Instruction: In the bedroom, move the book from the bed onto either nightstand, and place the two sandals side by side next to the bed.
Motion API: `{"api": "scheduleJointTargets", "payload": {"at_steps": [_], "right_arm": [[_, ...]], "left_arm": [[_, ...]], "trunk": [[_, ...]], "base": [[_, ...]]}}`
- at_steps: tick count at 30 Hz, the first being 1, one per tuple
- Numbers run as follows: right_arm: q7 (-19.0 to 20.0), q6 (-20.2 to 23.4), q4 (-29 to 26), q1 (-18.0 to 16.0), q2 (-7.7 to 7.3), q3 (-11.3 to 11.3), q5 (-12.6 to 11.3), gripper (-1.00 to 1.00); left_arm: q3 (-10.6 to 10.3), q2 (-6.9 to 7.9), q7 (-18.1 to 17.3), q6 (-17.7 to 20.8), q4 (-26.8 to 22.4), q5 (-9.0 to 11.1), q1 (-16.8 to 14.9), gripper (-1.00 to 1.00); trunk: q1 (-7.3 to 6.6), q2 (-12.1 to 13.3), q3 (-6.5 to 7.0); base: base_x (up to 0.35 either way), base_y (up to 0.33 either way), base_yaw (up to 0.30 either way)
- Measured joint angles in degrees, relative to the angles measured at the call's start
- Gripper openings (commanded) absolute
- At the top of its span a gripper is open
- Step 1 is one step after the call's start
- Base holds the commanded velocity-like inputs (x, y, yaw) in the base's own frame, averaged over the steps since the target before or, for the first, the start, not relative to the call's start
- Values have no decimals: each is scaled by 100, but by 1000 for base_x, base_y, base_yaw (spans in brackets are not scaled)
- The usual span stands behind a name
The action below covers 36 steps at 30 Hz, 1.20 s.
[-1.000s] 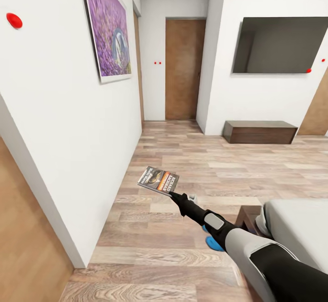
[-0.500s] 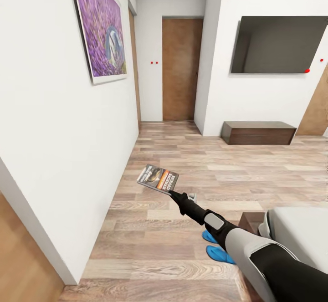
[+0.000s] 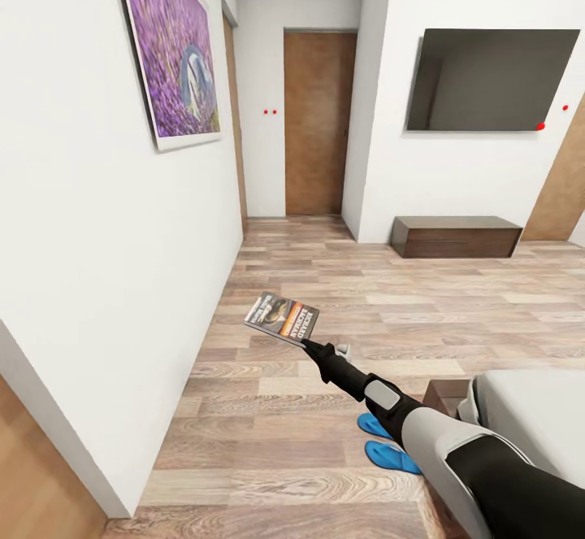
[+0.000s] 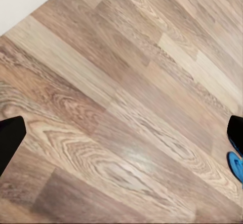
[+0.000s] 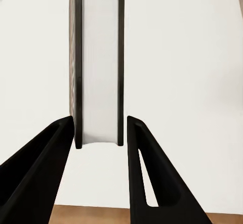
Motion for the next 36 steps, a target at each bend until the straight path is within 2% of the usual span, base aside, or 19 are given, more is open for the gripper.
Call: {"api": "scheduleJointTargets", "payload": {"at_steps": [4, 7, 10, 14, 22, 36], "right_arm": [[1, 0, 3, 0, -5, -2, -1, -100], [1, 0, 4, 0, -6, -3, -1, -100], [1, 0, 4, 0, -7, -1, -1, -100], [1, 1, 4, 0, -7, -1, -2, -100], [1, 1, 4, 0, -1, 1, -3, -100], [0, -1, 5, 0, -4, 7, 2, -100]], "left_arm": [[-8, -220, 381, -17, 5, -290, 32, 100], [0, -319, 642, -28, 6, -369, 55, 100], [3, -368, 754, -34, 6, -424, 62, 100], [1, -439, 843, -39, 6, -600, 68, 100], [4, -508, 884, -40, 4, -821, 70, 100], [13, -515, 890, -40, -1, -867, 70, 100]], "trunk": [[0, 0, 0], [0, 0, 0], [0, 0, 0], [0, 0, 0], [0, 0, 0], [-2, 0, 0]], "base": [[1, 0, -1], [0, 0, 0], [0, 0, 0], [0, 0, 0], [10, 0, 0], [153, 0, 0]]}}
